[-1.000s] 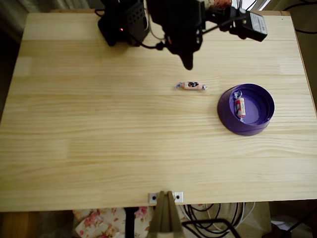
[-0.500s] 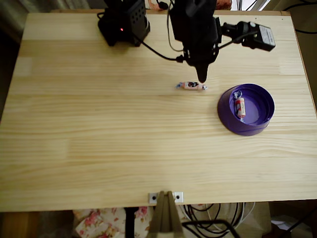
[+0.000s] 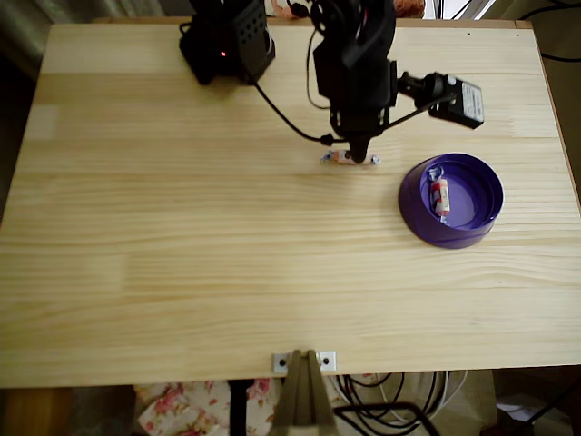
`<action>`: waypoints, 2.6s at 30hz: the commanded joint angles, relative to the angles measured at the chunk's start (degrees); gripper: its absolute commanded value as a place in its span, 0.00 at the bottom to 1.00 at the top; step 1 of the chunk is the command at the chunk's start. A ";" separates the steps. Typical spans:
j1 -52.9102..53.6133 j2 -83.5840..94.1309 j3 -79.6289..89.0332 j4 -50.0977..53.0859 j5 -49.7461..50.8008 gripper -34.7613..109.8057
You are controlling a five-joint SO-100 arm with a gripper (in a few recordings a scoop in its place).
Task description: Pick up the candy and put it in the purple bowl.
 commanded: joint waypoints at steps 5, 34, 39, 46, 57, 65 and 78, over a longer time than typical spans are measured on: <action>-0.35 0.53 -0.26 -2.55 0.79 0.33; 0.53 3.25 4.48 -4.48 2.29 0.24; 3.16 8.44 0.79 2.20 1.32 0.24; 3.60 13.89 -7.47 8.44 5.45 0.24; -3.60 12.92 -20.92 7.82 13.54 0.24; -6.77 5.80 -29.27 2.55 18.46 0.24; -7.73 -11.95 -41.75 -4.66 22.94 0.24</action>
